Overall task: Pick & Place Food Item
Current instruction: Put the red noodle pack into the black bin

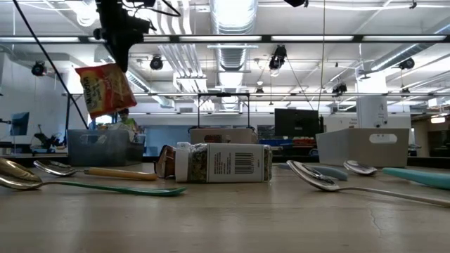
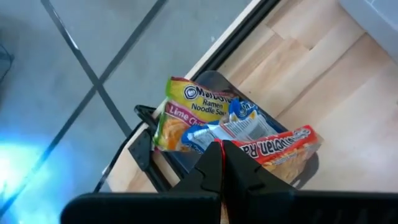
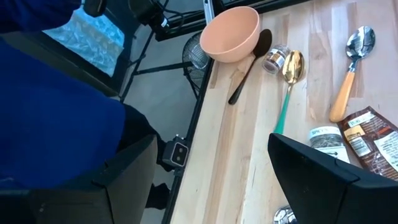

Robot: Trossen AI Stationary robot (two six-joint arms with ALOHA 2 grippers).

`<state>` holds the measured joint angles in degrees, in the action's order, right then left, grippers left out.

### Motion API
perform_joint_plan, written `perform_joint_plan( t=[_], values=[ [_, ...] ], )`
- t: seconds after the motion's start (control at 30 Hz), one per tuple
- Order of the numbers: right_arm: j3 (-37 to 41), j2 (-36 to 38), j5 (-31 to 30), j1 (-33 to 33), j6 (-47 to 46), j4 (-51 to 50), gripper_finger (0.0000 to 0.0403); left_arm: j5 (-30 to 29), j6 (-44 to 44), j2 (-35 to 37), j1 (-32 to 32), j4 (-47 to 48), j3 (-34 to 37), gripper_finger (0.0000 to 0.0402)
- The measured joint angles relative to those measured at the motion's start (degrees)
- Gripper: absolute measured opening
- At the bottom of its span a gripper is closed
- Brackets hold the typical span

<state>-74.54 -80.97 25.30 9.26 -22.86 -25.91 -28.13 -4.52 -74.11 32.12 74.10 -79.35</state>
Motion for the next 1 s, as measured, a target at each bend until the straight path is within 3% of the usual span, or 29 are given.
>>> perform_joint_plan(
  t=[0.27,0.67,1.0],
  values=[
    [0.0,-0.01,-1.31,0.0,-0.13,0.0,0.0302,-0.26,5.84,-2.41,0.66,-3.29,4.65,0.0],
    [0.0,0.0,-1.37,0.0,-0.72,0.0,0.0302,-0.3,4.53,-2.66,0.86,-8.6,14.42,0.0],
    [0.0,0.0,-1.42,0.0,-0.72,-0.02,0.0302,5.02,2.53,-2.6,0.83,-15.64,23.38,0.0]
  ],
)
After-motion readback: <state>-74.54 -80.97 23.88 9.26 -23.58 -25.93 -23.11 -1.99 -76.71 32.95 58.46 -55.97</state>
